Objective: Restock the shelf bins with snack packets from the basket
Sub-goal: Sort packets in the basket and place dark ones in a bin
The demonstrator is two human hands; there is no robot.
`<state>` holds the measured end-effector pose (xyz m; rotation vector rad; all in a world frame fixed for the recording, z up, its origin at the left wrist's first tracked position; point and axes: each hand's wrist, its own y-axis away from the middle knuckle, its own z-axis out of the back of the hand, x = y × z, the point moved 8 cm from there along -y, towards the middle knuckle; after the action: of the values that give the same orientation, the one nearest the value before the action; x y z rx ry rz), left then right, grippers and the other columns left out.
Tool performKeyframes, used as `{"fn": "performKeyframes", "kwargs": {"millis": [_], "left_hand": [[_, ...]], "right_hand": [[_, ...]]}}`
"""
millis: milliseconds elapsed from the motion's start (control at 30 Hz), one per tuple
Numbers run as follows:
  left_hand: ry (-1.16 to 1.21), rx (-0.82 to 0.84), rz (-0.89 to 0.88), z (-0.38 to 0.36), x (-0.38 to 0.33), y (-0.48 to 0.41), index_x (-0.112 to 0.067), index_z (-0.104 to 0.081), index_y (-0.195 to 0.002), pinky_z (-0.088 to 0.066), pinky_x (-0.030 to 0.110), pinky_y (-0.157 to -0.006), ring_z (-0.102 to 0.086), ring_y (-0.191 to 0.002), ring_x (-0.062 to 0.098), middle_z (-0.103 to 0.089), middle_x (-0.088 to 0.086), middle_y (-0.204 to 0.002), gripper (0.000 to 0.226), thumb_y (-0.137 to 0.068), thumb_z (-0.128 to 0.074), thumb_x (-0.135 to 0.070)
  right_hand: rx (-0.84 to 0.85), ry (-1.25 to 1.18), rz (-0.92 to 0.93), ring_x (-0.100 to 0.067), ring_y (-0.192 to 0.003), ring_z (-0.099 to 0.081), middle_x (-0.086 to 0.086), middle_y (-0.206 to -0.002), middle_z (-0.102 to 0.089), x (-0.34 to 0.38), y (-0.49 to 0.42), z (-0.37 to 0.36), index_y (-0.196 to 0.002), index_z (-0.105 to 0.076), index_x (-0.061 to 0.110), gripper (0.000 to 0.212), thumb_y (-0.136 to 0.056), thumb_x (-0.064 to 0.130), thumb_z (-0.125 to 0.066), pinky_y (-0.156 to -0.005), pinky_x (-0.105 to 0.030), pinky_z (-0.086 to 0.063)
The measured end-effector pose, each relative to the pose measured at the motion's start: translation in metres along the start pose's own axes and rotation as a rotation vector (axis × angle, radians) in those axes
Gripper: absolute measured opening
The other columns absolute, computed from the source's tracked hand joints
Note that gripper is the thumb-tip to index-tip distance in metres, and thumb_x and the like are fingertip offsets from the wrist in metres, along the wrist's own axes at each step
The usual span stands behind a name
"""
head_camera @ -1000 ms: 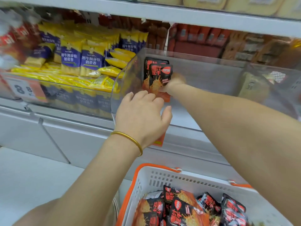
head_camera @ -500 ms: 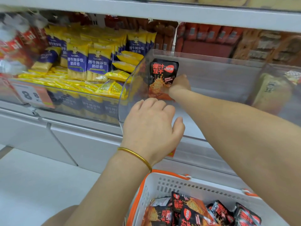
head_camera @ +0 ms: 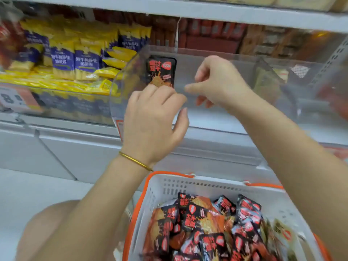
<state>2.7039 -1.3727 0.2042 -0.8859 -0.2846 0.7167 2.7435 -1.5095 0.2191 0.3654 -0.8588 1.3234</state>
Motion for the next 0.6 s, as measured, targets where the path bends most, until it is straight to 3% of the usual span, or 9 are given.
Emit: {"fn": "performKeyframes", "kwargs": {"millis": [100, 167, 234, 300, 401, 467, 601], "left_hand": [[0.123, -0.024, -0.020, 0.006, -0.031, 0.025, -0.010, -0.066, -0.085, -0.038, 0.039, -0.065, -0.055, -0.076, 0.031, -0.064, 0.006, -0.083, 0.016, -0.084, -0.052, -0.017], [0.219, 0.113, -0.030, -0.011, -0.051, 0.049, -0.009, -0.067, -0.085, -0.043, 0.041, -0.064, -0.057, -0.074, 0.031, -0.063, 0.006, -0.078, 0.018, -0.083, -0.050, -0.017], [0.258, 0.317, -0.030, -0.038, -0.068, 0.072, -0.011, -0.067, -0.084, -0.047, 0.042, -0.063, -0.057, -0.072, 0.030, -0.063, 0.005, -0.075, 0.024, -0.082, -0.046, -0.022], [0.285, 0.527, 0.000, -0.066, -0.079, 0.091, -0.014, -0.066, -0.085, -0.050, 0.042, -0.066, -0.058, -0.076, 0.030, -0.063, 0.003, -0.077, 0.029, -0.082, -0.041, -0.028], [0.236, 0.737, 0.068, -0.096, -0.083, 0.115, -0.020, -0.065, -0.095, -0.050, 0.040, -0.073, -0.058, -0.091, 0.026, -0.065, -0.001, -0.091, 0.035, -0.082, -0.035, -0.034], [0.209, 0.788, 0.061, -0.107, -0.083, 0.125, -0.020, -0.065, -0.100, -0.050, 0.040, -0.076, -0.058, -0.096, 0.024, -0.066, 0.000, -0.098, 0.038, -0.084, -0.034, -0.034], [0.235, 0.833, 0.056, -0.121, -0.089, 0.135, -0.017, -0.065, -0.100, -0.050, 0.039, -0.077, -0.058, -0.094, 0.024, -0.065, 0.002, -0.098, 0.022, -0.091, -0.046, -0.023]], "right_hand": [[0.219, -0.095, -0.027, -0.011, -0.039, -0.059, -0.003, -0.052, -0.055, -0.026, 0.089, 0.021, -0.074, -0.053, 0.010, 0.019, -0.080, 0.005, -0.070, -0.035, -0.021, -0.044], [0.460, -0.025, -0.184, -0.013, -0.042, -0.060, -0.008, -0.058, -0.059, -0.082, 0.136, -0.004, -0.074, -0.057, 0.008, 0.014, -0.083, 0.004, -0.068, -0.037, -0.022, -0.046], [0.674, 0.171, -0.337, -0.019, -0.057, -0.064, -0.011, -0.070, -0.065, -0.151, 0.170, -0.045, -0.076, -0.060, 0.011, 0.011, -0.085, 0.007, -0.065, -0.046, -0.025, -0.049], [0.743, 0.445, -0.350, -0.022, -0.080, -0.065, -0.009, -0.088, -0.069, -0.220, 0.185, -0.079, -0.088, -0.067, 0.011, 0.006, -0.083, 0.013, -0.064, -0.063, -0.026, -0.051], [0.786, 0.638, -0.312, -0.027, -0.100, -0.063, -0.010, -0.106, -0.068, -0.282, 0.202, -0.107, -0.101, -0.069, 0.010, 0.021, -0.082, 0.014, -0.061, -0.085, -0.036, -0.052], [0.902, 0.628, -0.315, -0.025, -0.100, -0.063, -0.009, -0.108, -0.068, -0.294, 0.213, -0.112, -0.101, -0.070, 0.008, 0.022, -0.083, 0.018, -0.064, -0.087, -0.037, -0.052], [1.062, 0.457, -0.345, -0.019, -0.100, -0.059, -0.001, -0.112, -0.066, -0.294, 0.227, -0.113, -0.105, -0.070, 0.012, 0.030, -0.081, 0.029, -0.073, -0.091, -0.033, -0.048]]}}
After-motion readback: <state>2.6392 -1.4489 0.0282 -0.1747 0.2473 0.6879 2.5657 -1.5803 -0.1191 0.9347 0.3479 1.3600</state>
